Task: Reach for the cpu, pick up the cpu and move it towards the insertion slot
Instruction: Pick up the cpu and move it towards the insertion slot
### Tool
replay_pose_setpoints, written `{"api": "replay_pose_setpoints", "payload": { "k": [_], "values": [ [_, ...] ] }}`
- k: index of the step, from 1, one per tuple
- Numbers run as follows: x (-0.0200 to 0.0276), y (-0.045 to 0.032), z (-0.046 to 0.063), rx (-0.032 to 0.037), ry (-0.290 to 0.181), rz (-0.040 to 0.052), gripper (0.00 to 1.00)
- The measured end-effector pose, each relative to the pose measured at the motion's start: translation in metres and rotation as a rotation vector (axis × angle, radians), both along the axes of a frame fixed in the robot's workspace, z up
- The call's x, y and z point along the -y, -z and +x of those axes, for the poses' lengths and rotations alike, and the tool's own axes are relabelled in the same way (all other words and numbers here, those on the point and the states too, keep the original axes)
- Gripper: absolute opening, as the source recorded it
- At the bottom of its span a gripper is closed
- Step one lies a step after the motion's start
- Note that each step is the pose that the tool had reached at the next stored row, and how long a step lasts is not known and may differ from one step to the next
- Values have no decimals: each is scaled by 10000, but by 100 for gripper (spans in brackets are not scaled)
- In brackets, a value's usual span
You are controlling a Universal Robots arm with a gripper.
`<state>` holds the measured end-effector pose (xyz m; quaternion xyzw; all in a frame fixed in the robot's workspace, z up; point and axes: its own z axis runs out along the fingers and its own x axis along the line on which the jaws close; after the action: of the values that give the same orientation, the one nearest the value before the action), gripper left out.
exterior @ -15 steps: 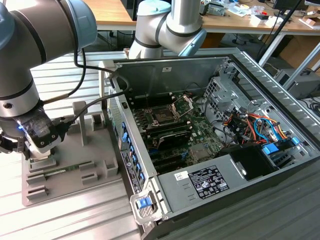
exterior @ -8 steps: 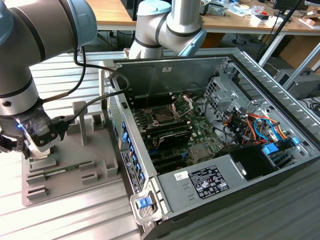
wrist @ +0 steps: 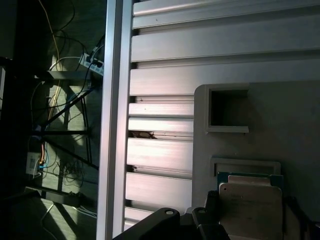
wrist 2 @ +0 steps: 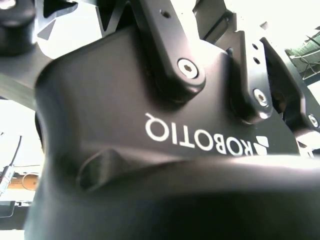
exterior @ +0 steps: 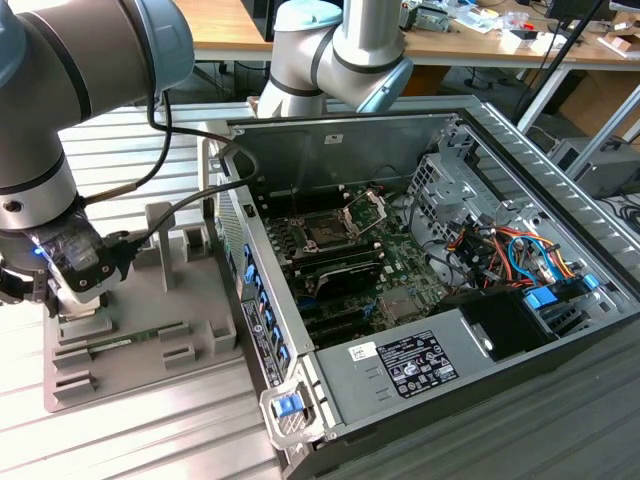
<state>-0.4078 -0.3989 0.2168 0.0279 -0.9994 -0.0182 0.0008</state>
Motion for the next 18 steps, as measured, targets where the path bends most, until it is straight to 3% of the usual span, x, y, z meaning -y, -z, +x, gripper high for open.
{"api": "replay_pose_setpoints", "payload": {
  "k": [18],
  "values": [
    [0,-49,0,0,1,0,55]
  ]
}}
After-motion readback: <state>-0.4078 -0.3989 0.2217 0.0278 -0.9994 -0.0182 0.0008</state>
